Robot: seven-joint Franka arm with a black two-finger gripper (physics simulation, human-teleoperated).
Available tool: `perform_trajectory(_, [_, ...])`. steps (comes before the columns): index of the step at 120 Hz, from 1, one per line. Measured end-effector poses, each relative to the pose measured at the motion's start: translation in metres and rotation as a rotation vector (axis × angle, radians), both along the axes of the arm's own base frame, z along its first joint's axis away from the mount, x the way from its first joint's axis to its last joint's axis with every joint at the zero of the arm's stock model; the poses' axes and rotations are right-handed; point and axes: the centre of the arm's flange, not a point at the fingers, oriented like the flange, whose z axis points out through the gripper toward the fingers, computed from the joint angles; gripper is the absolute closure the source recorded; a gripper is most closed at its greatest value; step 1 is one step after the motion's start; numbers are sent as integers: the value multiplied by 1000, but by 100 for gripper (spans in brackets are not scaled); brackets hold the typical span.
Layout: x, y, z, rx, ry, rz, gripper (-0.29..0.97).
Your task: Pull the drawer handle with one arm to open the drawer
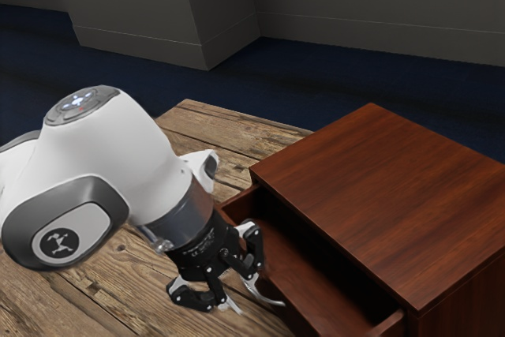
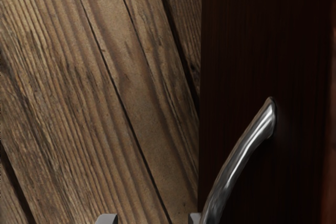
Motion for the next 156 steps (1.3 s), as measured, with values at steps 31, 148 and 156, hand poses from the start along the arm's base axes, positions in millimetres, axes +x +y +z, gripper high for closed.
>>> perform_trajectory(31, [-3, 6, -5, 4, 9, 6, 50])
perform_trajectory(148, [-42, 6, -10, -26, -29, -21, 53])
perform_trajectory(156, [-43, 7, -9, -27, -31, -20, 53])
